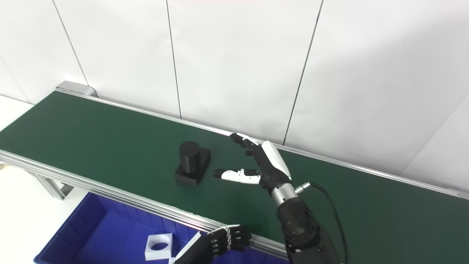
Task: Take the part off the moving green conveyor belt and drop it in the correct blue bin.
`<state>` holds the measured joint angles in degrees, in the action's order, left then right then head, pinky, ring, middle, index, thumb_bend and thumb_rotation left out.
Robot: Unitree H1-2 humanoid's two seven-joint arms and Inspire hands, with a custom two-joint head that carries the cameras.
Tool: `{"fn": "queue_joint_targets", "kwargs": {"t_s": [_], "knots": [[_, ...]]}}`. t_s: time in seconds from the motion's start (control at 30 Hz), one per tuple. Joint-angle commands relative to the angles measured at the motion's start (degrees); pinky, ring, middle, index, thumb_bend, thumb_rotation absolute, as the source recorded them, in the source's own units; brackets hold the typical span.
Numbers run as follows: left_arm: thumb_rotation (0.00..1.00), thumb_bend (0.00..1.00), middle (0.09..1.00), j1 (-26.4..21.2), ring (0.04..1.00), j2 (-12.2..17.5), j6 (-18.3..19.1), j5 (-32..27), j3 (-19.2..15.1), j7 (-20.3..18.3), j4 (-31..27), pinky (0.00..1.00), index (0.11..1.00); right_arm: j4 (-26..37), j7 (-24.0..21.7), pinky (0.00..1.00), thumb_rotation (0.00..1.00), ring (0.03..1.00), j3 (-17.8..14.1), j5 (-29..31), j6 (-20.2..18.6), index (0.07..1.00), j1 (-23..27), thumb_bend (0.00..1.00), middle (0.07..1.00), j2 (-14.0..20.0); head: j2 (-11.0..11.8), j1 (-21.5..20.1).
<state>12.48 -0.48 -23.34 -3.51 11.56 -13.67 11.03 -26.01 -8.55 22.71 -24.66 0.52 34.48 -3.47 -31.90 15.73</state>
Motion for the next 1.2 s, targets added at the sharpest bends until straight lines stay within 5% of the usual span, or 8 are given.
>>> {"fn": "queue_joint_targets", "kwargs": {"t_s": [0.0,0.53,1.17], "knots": [[0.2,0.98,0.79,-0.2,0.765,-0.7,-1.4,0.3,0.5,0.2,-1.4,0.74,0.793,-0.8,1.8,0.8,0.5,0.862,0.3,-0.5,3.5,0.859,3.5,0.83,0.847,-1.7,-0.1,0.0],[0.17,0.96,0.792,-0.6,0.76,-1.3,-2.2,1.2,1.1,0.4,-0.9,0.73,0.795,-17.9,7.0,0.78,0.48,0.842,1.6,-1.1,10.0,0.839,8.8,0.84,0.837,-6.2,-0.2,0.8],[0.17,0.96,0.785,-0.1,0.758,-1.6,-2.6,1.8,2.1,1.4,-1.6,0.72,0.782,-30.9,13.9,0.75,0.41,0.803,2.1,-2.3,12.8,0.82,12.3,0.83,0.796,-8.6,-0.8,1.2]]}}
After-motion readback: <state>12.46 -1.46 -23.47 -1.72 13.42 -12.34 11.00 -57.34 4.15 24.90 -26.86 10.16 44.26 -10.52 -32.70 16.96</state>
